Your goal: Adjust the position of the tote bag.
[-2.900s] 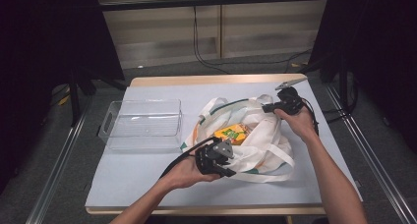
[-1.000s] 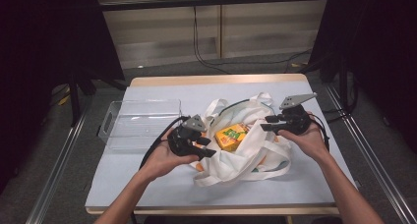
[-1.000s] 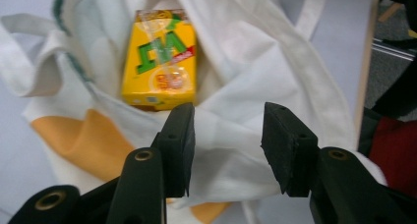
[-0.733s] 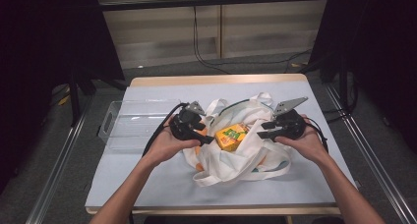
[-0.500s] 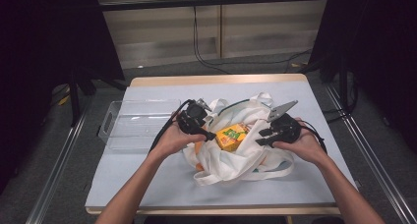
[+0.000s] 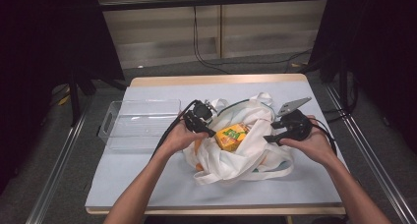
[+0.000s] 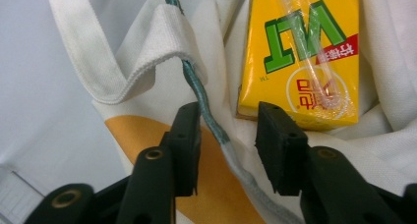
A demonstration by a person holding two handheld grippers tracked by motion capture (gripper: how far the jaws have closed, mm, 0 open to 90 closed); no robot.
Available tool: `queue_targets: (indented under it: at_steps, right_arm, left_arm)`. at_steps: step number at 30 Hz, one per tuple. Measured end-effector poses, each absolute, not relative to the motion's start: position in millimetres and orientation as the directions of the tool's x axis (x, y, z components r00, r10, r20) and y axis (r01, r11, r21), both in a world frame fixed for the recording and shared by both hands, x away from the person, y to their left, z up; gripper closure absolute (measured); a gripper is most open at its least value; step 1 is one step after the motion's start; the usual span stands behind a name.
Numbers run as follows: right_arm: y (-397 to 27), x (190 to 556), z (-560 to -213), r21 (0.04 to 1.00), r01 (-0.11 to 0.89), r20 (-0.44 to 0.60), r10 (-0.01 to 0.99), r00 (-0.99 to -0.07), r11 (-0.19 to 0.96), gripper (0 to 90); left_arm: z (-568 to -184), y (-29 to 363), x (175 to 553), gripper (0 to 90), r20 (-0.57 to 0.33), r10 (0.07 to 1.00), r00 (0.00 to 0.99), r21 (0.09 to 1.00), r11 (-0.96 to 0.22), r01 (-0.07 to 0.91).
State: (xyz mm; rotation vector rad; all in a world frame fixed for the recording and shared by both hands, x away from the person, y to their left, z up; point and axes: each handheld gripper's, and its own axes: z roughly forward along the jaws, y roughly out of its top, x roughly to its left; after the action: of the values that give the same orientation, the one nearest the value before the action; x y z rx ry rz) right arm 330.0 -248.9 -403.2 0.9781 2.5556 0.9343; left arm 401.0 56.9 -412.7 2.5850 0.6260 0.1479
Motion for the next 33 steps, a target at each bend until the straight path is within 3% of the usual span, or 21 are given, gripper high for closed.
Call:
queue_targets:
  at_steps: [2,8,14,21,23,24,25,27,30,33]
  right_arm:
    - [-254.3,332.1,-409.3,0.609,0.568,-0.010,0.721,-0.692,0.554,26.8]
    - [-251.4,342.4,-423.6,0.621,0.620,0.084,0.746,-0.660,0.479,19.3]
    - [-237.5,356.2,-431.6,0.598,0.668,0.133,0.767,-0.628,0.443,14.4]
    - [-215.2,359.4,-448.5,0.524,0.667,-0.008,0.786,-0.618,0.529,16.9]
    - [-213.1,360.3,-453.7,0.489,0.675,-0.023,0.781,-0.624,0.553,20.6]
    - [-213.3,361.2,-456.1,0.484,0.679,-0.024,0.785,-0.620,0.552,27.8]
    - [-213.5,360.9,-458.5,0.483,0.690,-0.016,0.793,-0.608,0.539,31.0]
    - [-218.8,360.6,-456.8,0.492,0.686,-0.009,0.791,-0.612,0.537,49.5]
    - [-223.6,358.6,-453.6,0.500,0.693,0.008,0.797,-0.604,0.520,67.7]
    - [-227.2,356.5,-449.3,0.497,0.686,0.000,0.791,-0.612,0.531,78.1]
  left_arm:
    - [-412.8,56.1,400.5,61.1,-0.005,0.457,0.889,0.474,-0.782,0.405]
    - [-416.0,53.6,404.9,50.6,-0.024,0.466,0.885,0.468,-0.777,0.421]
    - [-421.8,50.7,407.2,53.8,-0.040,0.463,0.885,0.459,-0.779,0.428]
    - [-422.0,51.7,407.0,59.2,-0.018,0.472,0.882,0.447,-0.785,0.429]
    - [-422.1,52.6,408.6,57.9,-0.024,0.465,0.885,0.440,-0.790,0.427]
    - [-422.8,52.4,408.5,58.3,-0.015,0.476,0.880,0.443,-0.785,0.432]
    - [-422.2,52.6,408.7,61.2,-0.011,0.479,0.878,0.438,-0.787,0.435]
    - [-422.3,52.9,409.5,72.8,0.010,0.474,0.880,0.425,-0.799,0.426]
    - [-423.8,57.7,414.2,81.8,-0.012,0.497,0.867,0.427,-0.782,0.454]
    - [-423.5,61.8,417.9,86.2,-0.001,0.518,0.855,0.421,-0.776,0.470]
